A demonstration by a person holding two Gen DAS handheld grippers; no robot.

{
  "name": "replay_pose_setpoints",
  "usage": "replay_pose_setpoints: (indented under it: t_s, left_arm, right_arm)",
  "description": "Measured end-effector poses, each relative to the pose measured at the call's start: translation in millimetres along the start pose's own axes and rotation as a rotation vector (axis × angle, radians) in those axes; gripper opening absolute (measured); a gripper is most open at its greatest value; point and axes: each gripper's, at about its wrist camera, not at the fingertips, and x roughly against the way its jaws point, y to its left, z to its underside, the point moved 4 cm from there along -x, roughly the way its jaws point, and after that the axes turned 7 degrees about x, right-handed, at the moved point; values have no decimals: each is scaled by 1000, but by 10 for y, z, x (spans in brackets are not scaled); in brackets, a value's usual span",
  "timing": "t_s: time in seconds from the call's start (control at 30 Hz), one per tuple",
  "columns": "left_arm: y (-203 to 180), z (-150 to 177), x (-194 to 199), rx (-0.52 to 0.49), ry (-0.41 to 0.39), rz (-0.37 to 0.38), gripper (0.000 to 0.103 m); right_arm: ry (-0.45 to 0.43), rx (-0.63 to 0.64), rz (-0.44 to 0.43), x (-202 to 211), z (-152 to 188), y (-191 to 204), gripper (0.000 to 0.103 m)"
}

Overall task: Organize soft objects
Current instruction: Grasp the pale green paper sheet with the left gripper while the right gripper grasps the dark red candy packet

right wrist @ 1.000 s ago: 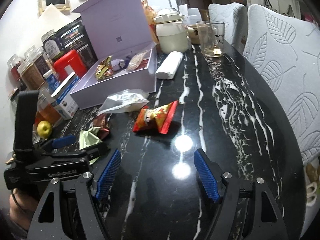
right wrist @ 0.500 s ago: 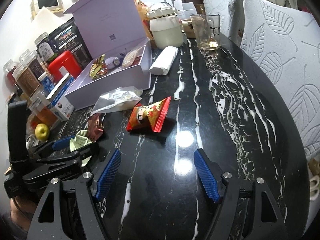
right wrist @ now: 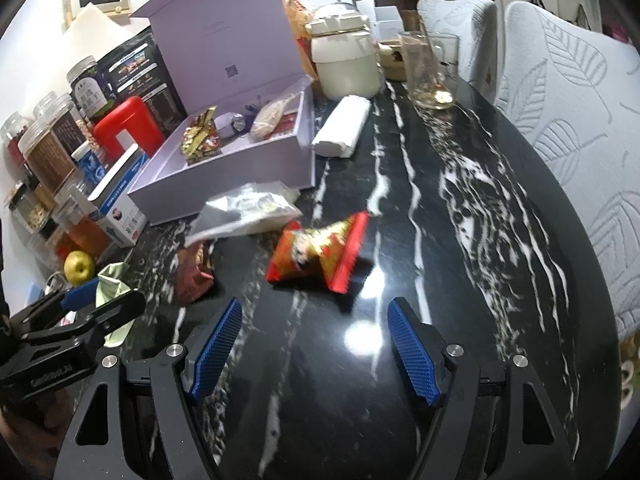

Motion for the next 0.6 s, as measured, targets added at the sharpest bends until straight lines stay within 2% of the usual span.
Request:
replay_pose_setpoints:
  t_s: [0.3,0.6]
  left_arm:
    - [243,-97,128,51,-42,-25,72]
    - [535,-93,118,120,-41,-62,72]
  right_arm:
    - [-15,94,-66,-79,-213,391,76]
    - [45,219,-132,-430,-266,865,76]
